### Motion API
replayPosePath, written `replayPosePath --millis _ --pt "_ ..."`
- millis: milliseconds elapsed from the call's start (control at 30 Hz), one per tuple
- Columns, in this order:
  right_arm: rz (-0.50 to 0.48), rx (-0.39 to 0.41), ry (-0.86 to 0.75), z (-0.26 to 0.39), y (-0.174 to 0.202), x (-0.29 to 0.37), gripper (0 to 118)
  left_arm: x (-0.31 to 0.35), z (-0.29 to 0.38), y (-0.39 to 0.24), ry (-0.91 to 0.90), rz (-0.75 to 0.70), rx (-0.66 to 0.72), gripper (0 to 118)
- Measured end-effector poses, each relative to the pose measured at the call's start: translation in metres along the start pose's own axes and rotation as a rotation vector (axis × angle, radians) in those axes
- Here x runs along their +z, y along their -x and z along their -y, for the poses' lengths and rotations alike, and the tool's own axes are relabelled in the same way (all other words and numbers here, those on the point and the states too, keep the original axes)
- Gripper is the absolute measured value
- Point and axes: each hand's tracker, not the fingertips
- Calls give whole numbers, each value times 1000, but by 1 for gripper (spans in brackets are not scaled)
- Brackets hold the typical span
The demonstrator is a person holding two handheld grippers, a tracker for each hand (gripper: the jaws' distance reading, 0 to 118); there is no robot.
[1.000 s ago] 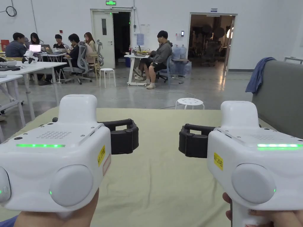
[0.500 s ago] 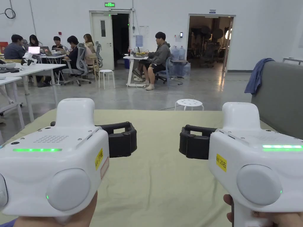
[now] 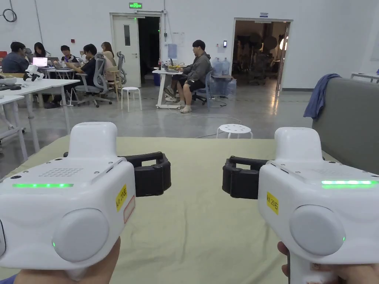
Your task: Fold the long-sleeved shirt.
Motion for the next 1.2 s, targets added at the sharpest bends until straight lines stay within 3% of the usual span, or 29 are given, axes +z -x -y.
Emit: replayPosePath --millis 1200 --pt "-18 -1 15 1 -1 -2 118 8 0 -1 0 -2 -10 118"
